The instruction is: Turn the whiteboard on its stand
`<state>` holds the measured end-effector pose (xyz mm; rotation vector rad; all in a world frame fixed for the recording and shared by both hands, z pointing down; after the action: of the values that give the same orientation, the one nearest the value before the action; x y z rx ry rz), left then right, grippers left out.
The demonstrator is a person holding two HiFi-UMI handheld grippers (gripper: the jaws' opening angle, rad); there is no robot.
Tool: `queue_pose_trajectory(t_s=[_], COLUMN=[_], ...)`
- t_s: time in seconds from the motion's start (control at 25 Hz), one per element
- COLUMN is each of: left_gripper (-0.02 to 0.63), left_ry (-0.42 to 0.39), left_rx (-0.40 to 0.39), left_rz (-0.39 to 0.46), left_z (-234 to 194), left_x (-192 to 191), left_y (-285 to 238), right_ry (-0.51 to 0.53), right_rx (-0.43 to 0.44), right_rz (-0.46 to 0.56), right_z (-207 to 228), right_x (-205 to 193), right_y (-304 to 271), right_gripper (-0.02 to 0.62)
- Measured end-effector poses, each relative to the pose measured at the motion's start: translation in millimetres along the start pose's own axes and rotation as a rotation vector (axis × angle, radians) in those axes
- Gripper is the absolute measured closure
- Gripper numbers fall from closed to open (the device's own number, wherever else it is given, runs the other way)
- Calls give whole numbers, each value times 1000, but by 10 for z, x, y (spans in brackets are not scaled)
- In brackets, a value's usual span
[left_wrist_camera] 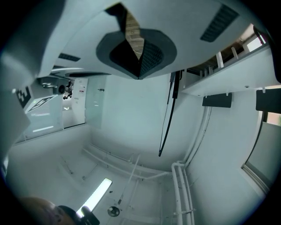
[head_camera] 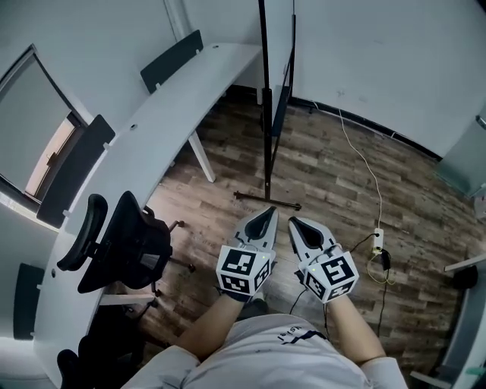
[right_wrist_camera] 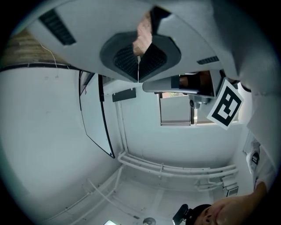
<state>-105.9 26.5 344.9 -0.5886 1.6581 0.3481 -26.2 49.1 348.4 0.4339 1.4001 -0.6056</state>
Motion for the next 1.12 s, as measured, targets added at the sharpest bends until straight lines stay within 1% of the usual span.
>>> queue_pose_trajectory(t_s=[0.16, 0.28, 0.44, 0.64, 0.88, 1.04, 1.12], left_gripper=[594, 594, 595, 595, 594, 595, 595], left_ry=[-2, 1, 11, 34, 58, 40, 44], left_rx=[-36, -41, -40, -51, -7, 55, 88], left_rz=[-15, -18, -26, -48, -50, -41, -42], left_z=[-445, -747, -969, -1191, -1558, -1865, -2006], left_x=[37, 28, -4, -108, -193, -173, -198], left_y=[-293, -458, -657, -1012, -1622, -2085, -2317], right_ry=[4, 18, 14, 7, -27, -13, 0], right_rx=[-22, -39, -57, -63, -34, 15, 44], right_rz=[-1, -8, -34, -37, -35, -37, -63], right_z=[109, 172, 342, 639, 1244, 1660, 1847], right_x=[9, -15, -138, -215, -404, -477, -578], right_y=[-527, -809, -1045, -1420, -1977, -2392, -2570], right_gripper=[581, 581, 581, 581, 581, 581, 580])
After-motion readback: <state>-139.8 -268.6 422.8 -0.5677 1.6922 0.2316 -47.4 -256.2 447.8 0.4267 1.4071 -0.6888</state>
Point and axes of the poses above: the fingertips, and each gripper's own axes: y backward along the fingers, z to its right, x out of its top, the point moved 3 cm from there along y, backward along the fingers, and after that the axes turned 2 degrees about z, right-handed, at the moved point
